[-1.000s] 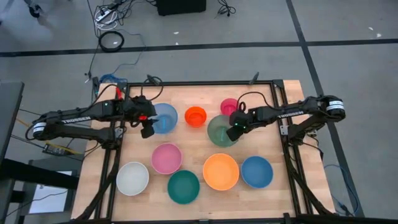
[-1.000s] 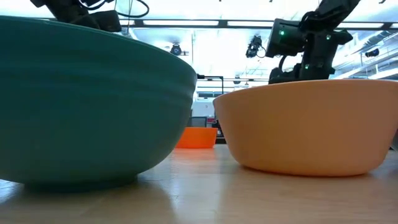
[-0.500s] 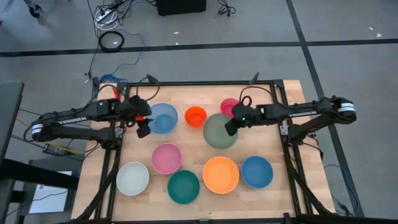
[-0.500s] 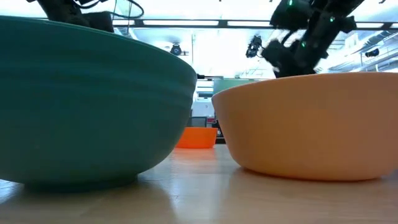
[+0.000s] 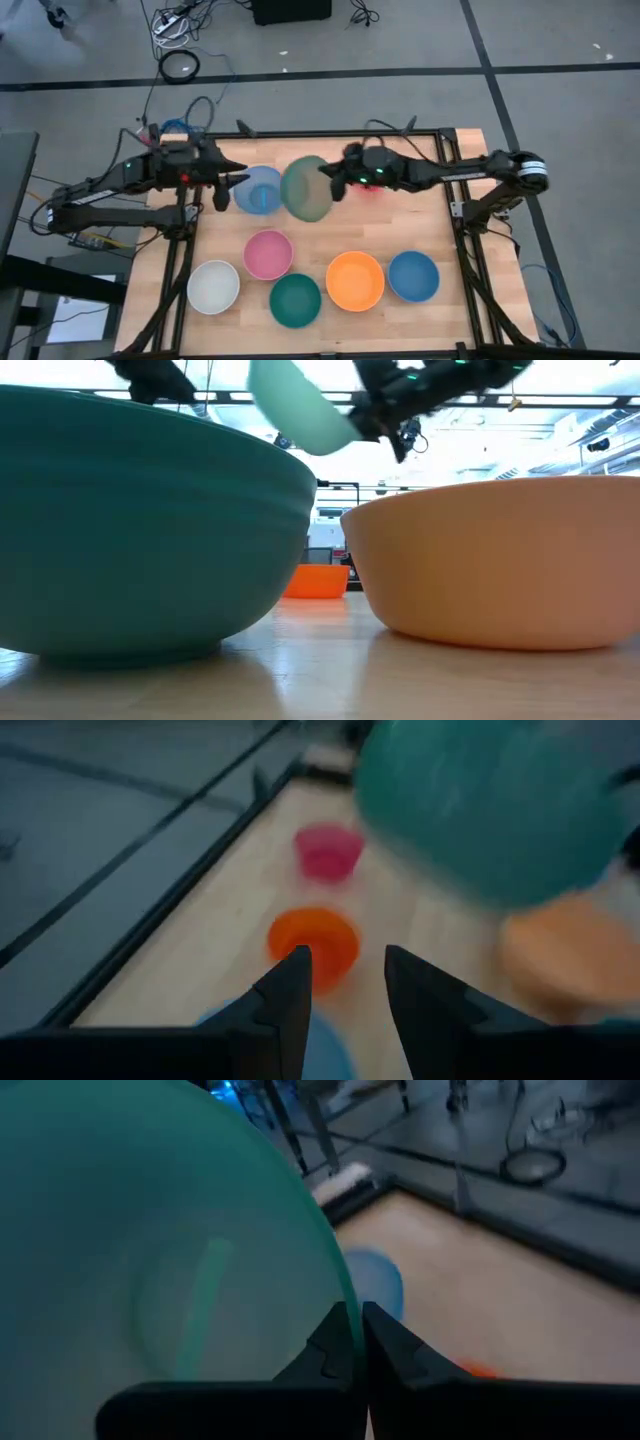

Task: Nest bowls inside each other
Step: Stack the light green bowl on top of the light blue bowl

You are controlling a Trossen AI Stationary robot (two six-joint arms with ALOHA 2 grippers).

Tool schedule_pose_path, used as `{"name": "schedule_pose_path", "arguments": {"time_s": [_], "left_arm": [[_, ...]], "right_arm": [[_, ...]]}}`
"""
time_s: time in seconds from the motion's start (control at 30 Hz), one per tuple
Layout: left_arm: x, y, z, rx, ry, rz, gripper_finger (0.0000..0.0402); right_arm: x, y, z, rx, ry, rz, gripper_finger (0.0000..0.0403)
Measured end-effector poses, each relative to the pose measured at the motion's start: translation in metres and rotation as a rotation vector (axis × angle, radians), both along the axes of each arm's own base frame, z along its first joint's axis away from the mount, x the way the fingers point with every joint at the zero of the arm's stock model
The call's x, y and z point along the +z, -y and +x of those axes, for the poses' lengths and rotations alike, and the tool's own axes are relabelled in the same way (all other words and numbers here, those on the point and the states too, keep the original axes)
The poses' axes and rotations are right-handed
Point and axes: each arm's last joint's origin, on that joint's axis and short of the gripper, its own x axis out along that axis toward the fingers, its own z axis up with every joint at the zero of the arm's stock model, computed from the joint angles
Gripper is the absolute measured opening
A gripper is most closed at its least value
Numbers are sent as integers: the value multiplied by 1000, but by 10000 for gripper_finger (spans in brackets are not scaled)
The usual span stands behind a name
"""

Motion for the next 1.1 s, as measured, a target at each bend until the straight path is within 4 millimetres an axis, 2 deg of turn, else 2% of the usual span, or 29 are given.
{"name": "schedule_pose_path", "arguments": {"time_s": [0.2, 0.43, 0.77, 1.1], "left_arm": [[11, 4, -13, -21, 127, -10, 138], [12, 7, -25, -21, 151, -47, 138], [12, 8, -26, -32, 148, -66, 138], [12, 8, -26, -34, 153, -79, 138]], "right_arm": [[15, 18, 53, 16, -105, -114, 0], [9, 41, 104, 14, -218, -166, 0], [-21, 67, 148, -14, -254, -140, 0], [-58, 73, 176, -7, -296, -128, 0]]}}
